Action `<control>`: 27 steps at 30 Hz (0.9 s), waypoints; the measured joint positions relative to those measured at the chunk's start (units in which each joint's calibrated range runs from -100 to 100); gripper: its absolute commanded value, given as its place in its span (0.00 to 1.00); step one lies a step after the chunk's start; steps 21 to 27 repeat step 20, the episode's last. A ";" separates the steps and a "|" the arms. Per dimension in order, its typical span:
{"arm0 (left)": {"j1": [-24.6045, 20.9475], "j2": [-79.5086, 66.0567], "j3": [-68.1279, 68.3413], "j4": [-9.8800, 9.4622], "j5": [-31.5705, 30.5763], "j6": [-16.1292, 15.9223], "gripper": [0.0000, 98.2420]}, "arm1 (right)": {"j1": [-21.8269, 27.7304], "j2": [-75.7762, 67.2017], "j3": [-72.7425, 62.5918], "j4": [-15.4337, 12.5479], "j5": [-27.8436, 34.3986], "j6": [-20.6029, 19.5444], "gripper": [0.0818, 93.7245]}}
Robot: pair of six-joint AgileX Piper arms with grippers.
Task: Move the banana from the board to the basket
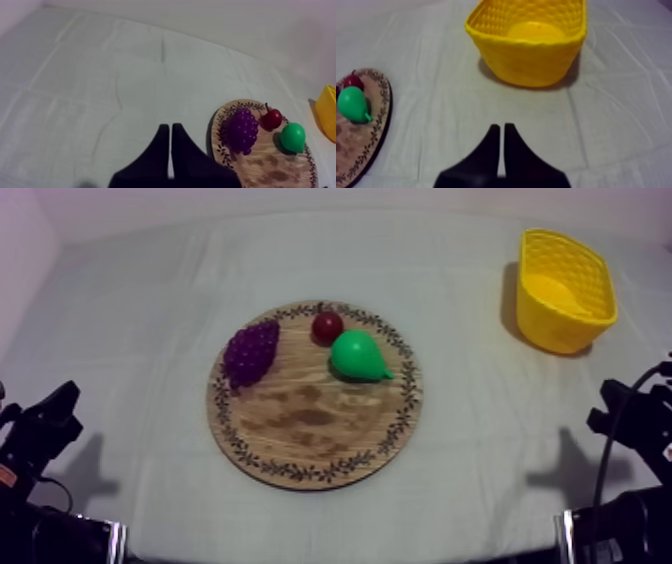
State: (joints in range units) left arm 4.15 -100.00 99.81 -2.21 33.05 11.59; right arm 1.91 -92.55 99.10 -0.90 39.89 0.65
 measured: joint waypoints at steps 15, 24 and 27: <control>0.00 0.00 0.00 0.00 0.00 0.00 0.00 | 1.31 -3.08 0.51 -0.05 -1.10 10.21 0.00; 0.00 0.00 0.00 0.00 0.01 0.00 0.00 | 1.38 -3.08 0.51 -0.05 -1.10 9.94 0.00; 0.00 0.00 0.00 0.00 0.01 0.00 0.00 | 1.38 -3.08 0.51 -0.05 -1.10 9.94 0.00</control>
